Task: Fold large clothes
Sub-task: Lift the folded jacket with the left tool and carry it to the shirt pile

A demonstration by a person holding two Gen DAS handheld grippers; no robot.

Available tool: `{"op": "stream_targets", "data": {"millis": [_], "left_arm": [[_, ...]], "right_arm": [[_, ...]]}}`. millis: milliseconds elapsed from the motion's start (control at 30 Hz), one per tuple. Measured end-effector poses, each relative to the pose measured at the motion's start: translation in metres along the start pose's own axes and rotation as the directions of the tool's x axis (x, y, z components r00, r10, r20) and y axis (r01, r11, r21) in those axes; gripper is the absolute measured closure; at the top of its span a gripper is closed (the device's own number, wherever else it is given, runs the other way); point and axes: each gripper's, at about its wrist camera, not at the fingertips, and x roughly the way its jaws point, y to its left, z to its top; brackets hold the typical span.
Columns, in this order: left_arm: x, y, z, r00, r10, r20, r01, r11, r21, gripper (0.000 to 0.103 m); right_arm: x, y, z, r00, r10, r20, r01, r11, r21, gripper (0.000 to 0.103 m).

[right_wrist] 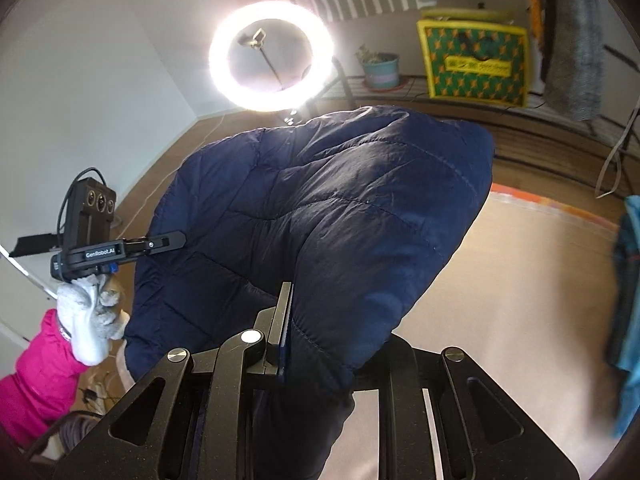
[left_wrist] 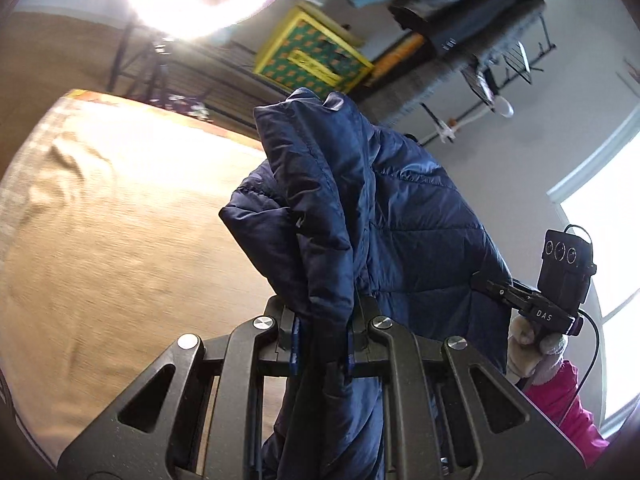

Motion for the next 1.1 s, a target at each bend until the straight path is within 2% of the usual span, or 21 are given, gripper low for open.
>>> {"op": "stream_targets", "data": {"millis": [233, 433, 667, 833, 1100], "left_arm": [[0.025, -0.074, -0.012, 0.998, -0.048, -0.047, 0.051, 0.996, 0.069, 0.089], [0.073, -0.138, -0.008, 0.989, -0.098, -0.109, 0.109, 0.988, 0.106, 0.089], [0.137, -0.213, -0.012, 0.978, -0.146, -0.146, 0.169, 0.973, 0.155, 0.089], [0.194, -0.276, -0.006, 0.973, -0.162, -0.165, 0.197, 0.955, 0.223, 0.089], [0.275, -0.346, 0.012, 0.969, -0.197, -0.149, 0.232, 0.933, 0.276, 0.089]], "right_arm": [[-0.065, -0.026, -0.028, 0.997, -0.064, 0.045, 0.064, 0.998, 0.008, 0.085], [-0.126, -0.06, -0.057, 0.991, -0.115, 0.072, 0.113, 0.993, 0.028, 0.086], [-0.186, -0.115, -0.064, 0.973, -0.209, 0.097, 0.206, 0.978, 0.035, 0.086], [-0.22, -0.162, -0.061, 0.95, -0.288, 0.117, 0.284, 0.958, 0.047, 0.086], [-0.255, -0.236, -0.038, 0.891, -0.426, 0.156, 0.426, 0.904, 0.036, 0.086]]}}
